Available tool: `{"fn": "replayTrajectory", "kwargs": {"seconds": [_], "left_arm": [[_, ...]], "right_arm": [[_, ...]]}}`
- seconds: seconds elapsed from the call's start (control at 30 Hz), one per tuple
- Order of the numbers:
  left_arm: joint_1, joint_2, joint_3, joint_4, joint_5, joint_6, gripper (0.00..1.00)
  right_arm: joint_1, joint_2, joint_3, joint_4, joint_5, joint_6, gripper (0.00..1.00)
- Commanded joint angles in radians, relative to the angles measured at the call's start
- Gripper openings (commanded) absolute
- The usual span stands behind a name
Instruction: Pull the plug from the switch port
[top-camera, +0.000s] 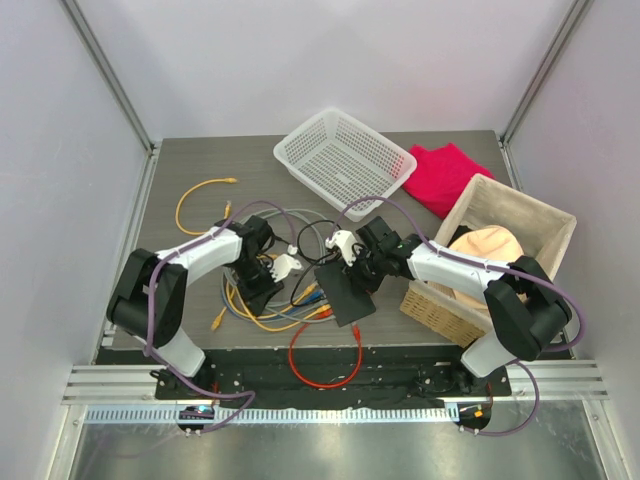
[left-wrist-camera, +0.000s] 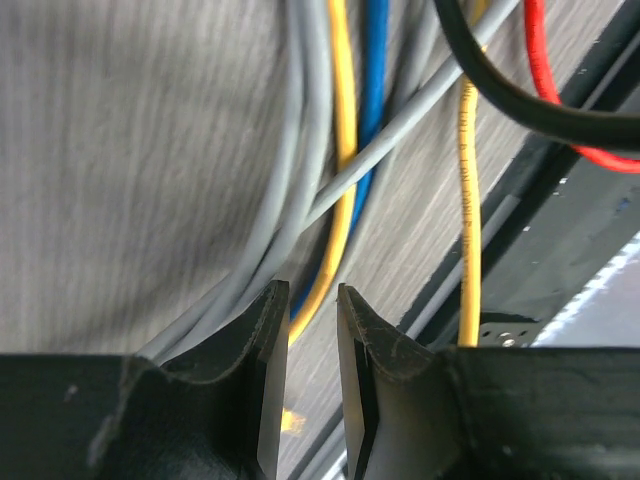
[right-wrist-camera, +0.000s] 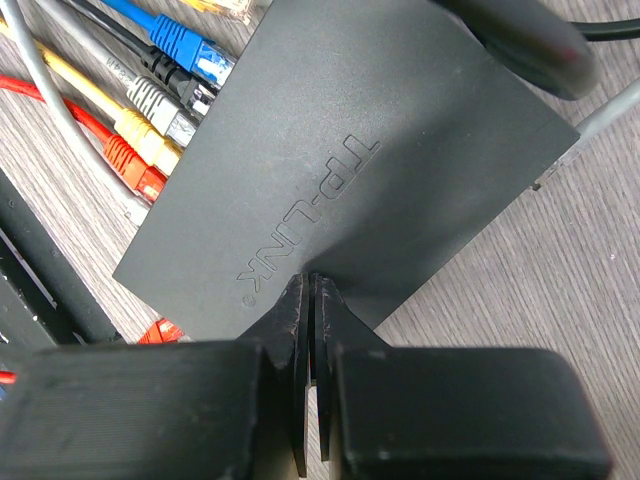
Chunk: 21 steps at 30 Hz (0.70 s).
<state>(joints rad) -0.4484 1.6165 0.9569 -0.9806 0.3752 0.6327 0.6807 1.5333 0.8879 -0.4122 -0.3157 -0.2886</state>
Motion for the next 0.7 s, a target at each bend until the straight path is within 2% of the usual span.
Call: {"fn": "replayTrajectory", "kwargs": {"seconds": [0.0, 0.33, 0.43, 0.53, 0.63, 0.67], "left_arm": [[0.005, 0.0, -0.007, 0.009, 0.051, -0.028, 0.3], [0.002, 0.011, -0.055, 0.129, -0.038, -0.056, 0.3], [0.002, 0.022, -0.067, 0.14, -0.041, -0.053, 0.23], [0.002, 0.025, -0.064, 0.129, -0.036, -0.053, 0.09], [0.002, 0.014, -0.032, 0.085, -0.035, -0.031, 0.0], [0.002, 0.005, -0.015, 0.06, -0.038, -0.018, 0.0]], "right_arm": [[0.002, 0.022, -0.02, -0.005, 0.055, -0.007, 0.01], [0.002, 0.025, -0.018, -0.005, 0.053, -0.004, 0.02], [0.002, 0.022, -0.015, -0.004, 0.058, -0.007, 0.02], [0.002, 0.021, -0.018, -0.005, 0.058, -0.007, 0.02], [0.002, 0.021, -0.02, -0.007, 0.058, -0.007, 0.02], [0.002, 0.021, -0.021, -0.007, 0.058, -0.007, 0.02]]}}
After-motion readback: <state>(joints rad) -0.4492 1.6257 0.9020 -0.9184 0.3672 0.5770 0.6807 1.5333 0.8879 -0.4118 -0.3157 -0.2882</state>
